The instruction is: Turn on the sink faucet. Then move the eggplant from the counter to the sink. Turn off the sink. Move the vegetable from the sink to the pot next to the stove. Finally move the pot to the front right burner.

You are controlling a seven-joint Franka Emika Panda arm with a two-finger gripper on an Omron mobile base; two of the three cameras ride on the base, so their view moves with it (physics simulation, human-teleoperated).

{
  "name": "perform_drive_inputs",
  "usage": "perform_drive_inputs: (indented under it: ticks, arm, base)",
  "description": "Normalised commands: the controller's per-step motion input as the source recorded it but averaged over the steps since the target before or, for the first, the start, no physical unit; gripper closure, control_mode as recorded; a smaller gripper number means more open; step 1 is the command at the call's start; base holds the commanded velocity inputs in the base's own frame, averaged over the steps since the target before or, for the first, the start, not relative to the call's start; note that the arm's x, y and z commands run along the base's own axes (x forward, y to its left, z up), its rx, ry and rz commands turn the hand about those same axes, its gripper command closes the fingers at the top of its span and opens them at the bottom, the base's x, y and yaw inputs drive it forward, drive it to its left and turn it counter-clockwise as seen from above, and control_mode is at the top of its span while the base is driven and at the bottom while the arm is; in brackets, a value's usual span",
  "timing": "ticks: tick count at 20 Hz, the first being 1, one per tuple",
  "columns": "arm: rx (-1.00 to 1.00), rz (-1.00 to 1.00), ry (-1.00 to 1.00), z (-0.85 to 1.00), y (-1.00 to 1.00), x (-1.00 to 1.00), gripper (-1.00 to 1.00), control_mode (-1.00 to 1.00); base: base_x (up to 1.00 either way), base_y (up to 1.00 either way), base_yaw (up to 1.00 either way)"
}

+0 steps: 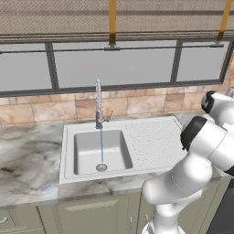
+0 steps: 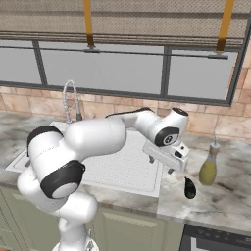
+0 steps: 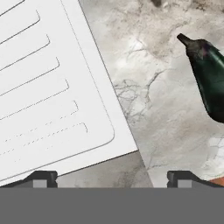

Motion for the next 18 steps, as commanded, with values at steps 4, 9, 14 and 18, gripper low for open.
perform_drive_inputs:
  ticks: [4, 9, 14, 18]
  arm:
    - [-0.1, 0.12, 0.01, -0.01, -0.52, -0.4, -1.0, -1.0]
    - [-0.04, 0.14, -0.05, -0.04, -0.45, -0.31, -1.0, -1.0]
    - [0.0, 0.03, -0.19, -0.21, -0.23, -0.22, -1.0, -1.0]
    - [0.0, 0.05, 0.0, -0.08, -0.12, 0.01, -1.0, -1.0]
  base:
    - [0.0, 0.0, 0.0]
    - [0.0, 0.0, 0.0]
    - [0.0, 0.0, 0.0]
    - [0.0, 0.0, 0.0]
